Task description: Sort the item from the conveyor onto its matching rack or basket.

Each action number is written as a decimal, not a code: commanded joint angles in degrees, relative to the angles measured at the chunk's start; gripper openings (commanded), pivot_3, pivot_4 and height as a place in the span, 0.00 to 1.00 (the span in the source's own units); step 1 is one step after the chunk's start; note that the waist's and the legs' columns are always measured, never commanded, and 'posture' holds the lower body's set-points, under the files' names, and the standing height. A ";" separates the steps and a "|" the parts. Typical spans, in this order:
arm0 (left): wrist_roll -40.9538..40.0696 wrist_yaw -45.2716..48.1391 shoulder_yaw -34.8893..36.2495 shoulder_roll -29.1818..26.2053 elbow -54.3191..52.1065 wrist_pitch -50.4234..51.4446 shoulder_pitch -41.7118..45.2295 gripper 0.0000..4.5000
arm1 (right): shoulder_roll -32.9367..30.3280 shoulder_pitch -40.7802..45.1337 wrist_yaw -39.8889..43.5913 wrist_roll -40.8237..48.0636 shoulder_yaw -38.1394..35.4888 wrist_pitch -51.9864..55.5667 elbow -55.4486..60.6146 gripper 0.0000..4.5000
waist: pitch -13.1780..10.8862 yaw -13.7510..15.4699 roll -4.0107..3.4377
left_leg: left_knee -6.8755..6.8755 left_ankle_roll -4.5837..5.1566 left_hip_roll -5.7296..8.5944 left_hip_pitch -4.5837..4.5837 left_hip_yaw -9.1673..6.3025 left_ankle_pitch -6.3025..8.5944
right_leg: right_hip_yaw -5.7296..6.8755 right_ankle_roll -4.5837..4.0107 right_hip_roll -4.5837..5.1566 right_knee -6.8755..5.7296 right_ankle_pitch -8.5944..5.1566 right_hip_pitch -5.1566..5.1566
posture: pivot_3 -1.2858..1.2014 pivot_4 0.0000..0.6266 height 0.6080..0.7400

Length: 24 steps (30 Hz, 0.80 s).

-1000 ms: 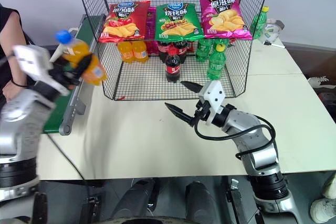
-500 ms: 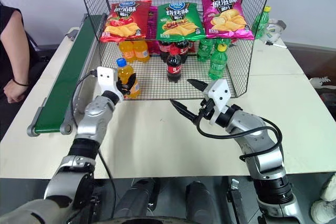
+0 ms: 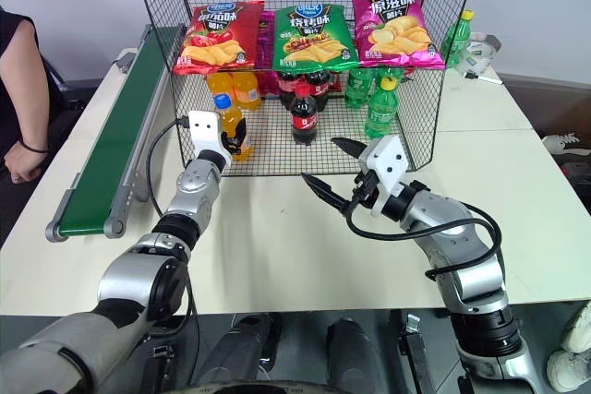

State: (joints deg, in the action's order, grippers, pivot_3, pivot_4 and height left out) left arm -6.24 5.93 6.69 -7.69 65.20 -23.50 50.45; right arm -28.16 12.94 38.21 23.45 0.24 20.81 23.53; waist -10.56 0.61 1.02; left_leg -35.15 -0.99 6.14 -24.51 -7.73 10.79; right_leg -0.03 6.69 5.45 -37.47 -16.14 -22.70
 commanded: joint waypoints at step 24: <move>-2.26 6.34 1.31 -1.91 -41.66 16.93 -16.31 0.99 | -0.45 1.07 0.82 1.14 -1.38 -0.82 1.91 1.00 | 0.01 -0.18 -0.02 | -0.01 -0.01 -0.01 0.02 -0.01 -0.01 | -0.04 -0.01 -0.01 -0.07 0.00 0.00 | 0.52 0.24 1.00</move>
State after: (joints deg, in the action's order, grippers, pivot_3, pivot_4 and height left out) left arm -7.26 11.26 8.64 -8.98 30.32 -9.34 34.76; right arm -28.31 13.53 38.75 23.79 0.11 20.91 23.72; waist -10.55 0.44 1.00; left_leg -35.16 -1.00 6.13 -24.49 -7.73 10.79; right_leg -0.08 6.68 5.44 -37.54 -16.14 -22.70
